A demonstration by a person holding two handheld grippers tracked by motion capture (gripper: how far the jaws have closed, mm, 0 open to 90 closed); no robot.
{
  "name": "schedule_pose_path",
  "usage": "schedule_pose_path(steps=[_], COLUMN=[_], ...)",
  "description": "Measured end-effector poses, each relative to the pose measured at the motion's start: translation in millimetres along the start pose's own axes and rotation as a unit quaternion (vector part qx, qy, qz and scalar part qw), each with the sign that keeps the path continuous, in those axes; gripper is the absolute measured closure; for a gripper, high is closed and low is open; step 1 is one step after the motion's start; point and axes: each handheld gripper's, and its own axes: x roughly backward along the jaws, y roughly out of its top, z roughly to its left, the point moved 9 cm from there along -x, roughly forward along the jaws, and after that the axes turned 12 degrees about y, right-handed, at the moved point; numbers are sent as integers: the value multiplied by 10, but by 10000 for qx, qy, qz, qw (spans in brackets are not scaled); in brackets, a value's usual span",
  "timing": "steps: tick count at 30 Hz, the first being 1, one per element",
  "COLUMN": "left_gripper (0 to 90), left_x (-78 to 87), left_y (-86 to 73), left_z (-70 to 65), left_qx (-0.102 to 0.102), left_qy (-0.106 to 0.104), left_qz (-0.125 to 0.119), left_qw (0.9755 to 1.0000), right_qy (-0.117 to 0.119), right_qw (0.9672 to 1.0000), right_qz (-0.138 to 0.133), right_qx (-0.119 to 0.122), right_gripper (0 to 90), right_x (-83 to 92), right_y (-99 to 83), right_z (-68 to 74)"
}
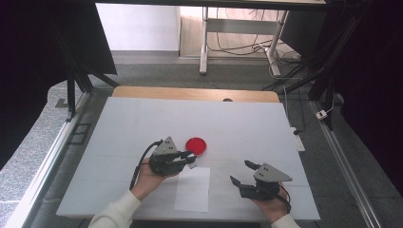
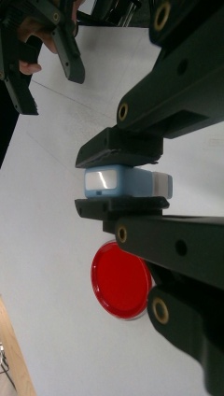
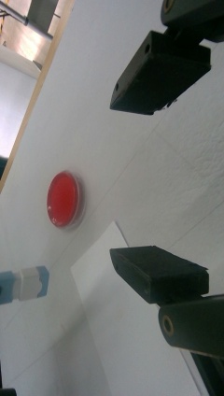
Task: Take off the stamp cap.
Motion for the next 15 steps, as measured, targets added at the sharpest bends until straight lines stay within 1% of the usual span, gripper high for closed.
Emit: schedule_pose_path(steps=[5, 15], left_gripper=[746, 746], left_x=[11, 10], left_y=[4, 6], left_z=[3, -1], left_qx=[10, 16], left_qy=[12, -23], left_qz=[-17, -10], left_qw=[10000, 10000], right_qy=[80, 30], right_qw=[10000, 9999], right_qz=[25, 14], right_qx=[32, 123], right_gripper=[232, 234], right_x=[-102, -211], right_y=[28, 53], right_z=[72, 127])
